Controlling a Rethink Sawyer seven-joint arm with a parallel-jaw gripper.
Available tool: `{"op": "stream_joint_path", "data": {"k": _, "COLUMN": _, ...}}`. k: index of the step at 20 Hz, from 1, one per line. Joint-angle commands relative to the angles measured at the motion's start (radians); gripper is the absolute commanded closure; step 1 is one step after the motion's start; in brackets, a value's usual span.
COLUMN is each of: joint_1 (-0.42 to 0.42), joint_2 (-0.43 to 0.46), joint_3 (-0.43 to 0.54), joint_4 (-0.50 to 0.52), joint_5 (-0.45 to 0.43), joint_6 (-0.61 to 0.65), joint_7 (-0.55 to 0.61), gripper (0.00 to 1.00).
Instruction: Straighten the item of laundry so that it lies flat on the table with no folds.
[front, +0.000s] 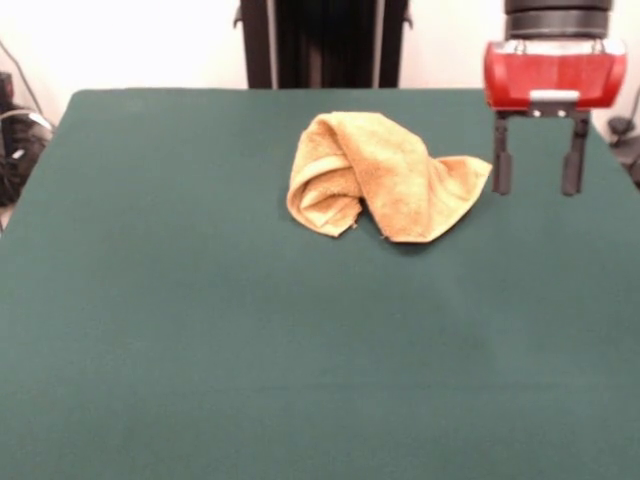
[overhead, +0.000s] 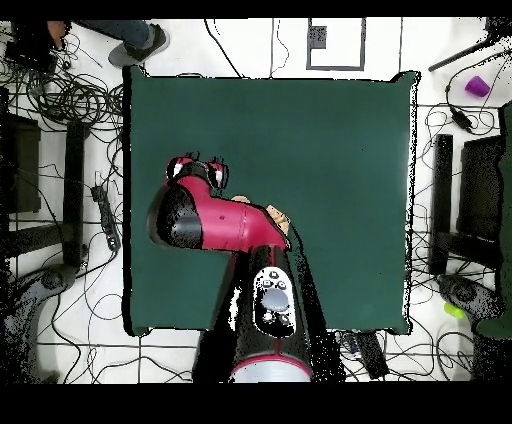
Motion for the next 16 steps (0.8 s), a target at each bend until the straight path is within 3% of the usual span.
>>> {"op": "stream_joint_path", "data": {"k": 1, "joint_1": -0.056, "joint_2": 0.06, "joint_3": 0.095, "joint_4": 0.022, "joint_5": 0.023, "joint_6": -0.08, "joint_7": 0.228, "gripper": 0.0}}
{"op": "stream_joint_path", "data": {"k": 11, "joint_1": -0.152, "joint_2": -0.053, "joint_3": 0.149, "joint_4": 0.221, "joint_5": -0.124, "joint_6": -0.173, "joint_7": 0.214, "gripper": 0.0}}
{"op": "stream_joint_path", "data": {"k": 16, "joint_1": -0.115, "joint_2": -0.078, "joint_3": 0.119, "joint_4": 0.261, "joint_5": -0.116, "joint_6": -0.213, "joint_7": 0.242, "gripper": 0.0}}
